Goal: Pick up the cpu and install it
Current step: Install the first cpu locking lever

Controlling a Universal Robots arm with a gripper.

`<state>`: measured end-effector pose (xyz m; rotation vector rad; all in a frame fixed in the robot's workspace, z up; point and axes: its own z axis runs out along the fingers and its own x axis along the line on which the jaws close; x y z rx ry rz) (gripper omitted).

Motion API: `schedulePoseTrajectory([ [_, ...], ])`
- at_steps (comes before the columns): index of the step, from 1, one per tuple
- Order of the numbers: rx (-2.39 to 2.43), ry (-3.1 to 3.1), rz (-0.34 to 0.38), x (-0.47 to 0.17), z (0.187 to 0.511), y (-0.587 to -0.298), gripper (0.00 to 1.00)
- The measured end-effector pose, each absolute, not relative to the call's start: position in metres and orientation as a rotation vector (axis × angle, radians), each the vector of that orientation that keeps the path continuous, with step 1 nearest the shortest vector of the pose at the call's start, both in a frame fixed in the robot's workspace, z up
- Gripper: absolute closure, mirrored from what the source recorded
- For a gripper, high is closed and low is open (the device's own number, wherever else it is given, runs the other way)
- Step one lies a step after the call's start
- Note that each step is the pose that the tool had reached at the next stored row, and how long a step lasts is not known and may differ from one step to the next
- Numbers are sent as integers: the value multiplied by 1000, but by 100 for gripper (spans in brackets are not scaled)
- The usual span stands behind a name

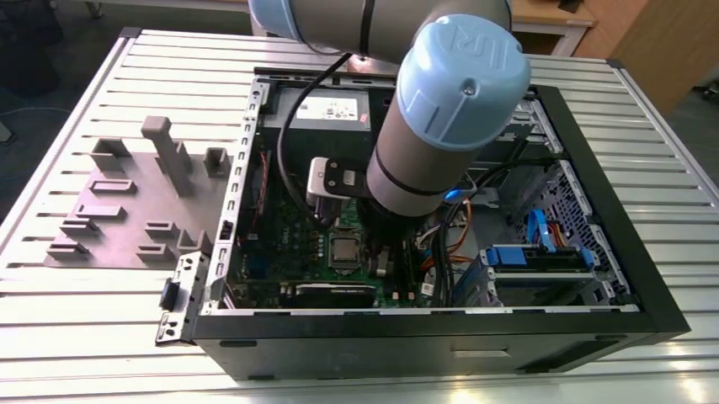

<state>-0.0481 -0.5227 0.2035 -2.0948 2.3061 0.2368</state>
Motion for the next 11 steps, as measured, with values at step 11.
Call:
schedulePoseTrajectory([
  [11, -2122, 2284, 237, -48, 198, -527, 89],
])
